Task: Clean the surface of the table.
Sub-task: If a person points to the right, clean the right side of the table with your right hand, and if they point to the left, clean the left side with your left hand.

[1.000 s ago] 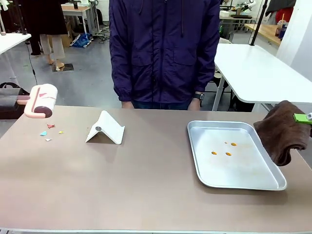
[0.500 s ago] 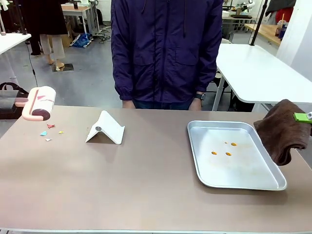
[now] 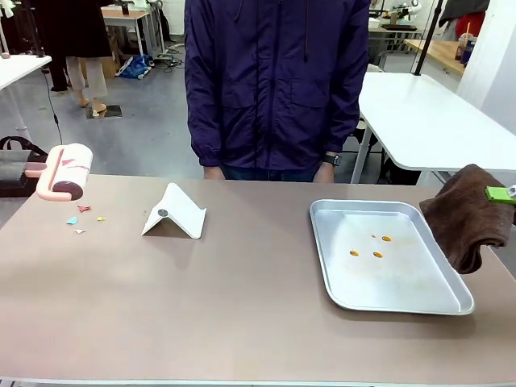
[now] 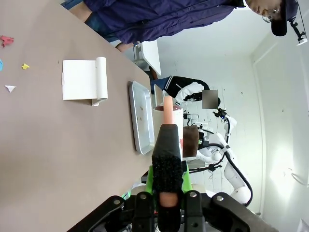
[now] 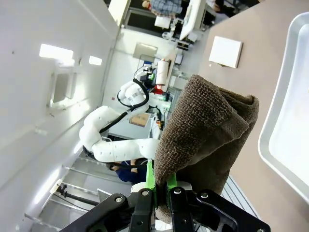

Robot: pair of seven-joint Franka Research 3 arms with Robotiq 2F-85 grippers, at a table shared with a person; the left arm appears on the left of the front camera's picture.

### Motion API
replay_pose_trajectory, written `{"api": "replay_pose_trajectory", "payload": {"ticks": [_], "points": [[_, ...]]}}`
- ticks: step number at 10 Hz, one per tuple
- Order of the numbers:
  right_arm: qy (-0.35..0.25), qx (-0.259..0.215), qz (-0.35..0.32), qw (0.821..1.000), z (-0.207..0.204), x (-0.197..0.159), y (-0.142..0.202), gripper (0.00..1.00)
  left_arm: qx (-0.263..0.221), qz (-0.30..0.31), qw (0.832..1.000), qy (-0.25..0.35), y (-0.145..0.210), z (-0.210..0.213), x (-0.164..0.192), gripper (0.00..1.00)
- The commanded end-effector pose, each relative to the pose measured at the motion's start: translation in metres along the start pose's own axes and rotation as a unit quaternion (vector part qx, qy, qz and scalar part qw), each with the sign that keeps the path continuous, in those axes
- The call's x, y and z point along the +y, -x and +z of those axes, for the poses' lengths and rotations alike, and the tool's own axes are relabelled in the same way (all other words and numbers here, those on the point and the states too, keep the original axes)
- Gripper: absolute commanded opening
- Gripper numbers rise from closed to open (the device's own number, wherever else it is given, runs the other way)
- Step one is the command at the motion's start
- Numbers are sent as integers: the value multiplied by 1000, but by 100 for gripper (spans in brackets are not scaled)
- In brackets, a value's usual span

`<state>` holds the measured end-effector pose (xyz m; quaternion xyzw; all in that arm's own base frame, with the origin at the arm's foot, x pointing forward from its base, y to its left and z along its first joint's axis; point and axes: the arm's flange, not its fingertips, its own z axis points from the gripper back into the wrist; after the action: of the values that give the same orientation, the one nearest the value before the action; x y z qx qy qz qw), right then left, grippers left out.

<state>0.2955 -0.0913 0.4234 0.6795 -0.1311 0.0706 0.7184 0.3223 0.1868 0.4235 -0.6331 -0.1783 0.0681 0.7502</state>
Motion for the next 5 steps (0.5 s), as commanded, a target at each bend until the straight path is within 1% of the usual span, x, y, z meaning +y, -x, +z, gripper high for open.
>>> {"api": "replay_pose_trajectory", "payload": {"ticks": [1,5], "points": [[-1,1,7,1000,-1,4,0,0,1,-7,1000,5,5,2,-4,0],[-1,1,7,1000,-1,4,0,0,1,-7,1000,5,5,2,-4,0]]}}
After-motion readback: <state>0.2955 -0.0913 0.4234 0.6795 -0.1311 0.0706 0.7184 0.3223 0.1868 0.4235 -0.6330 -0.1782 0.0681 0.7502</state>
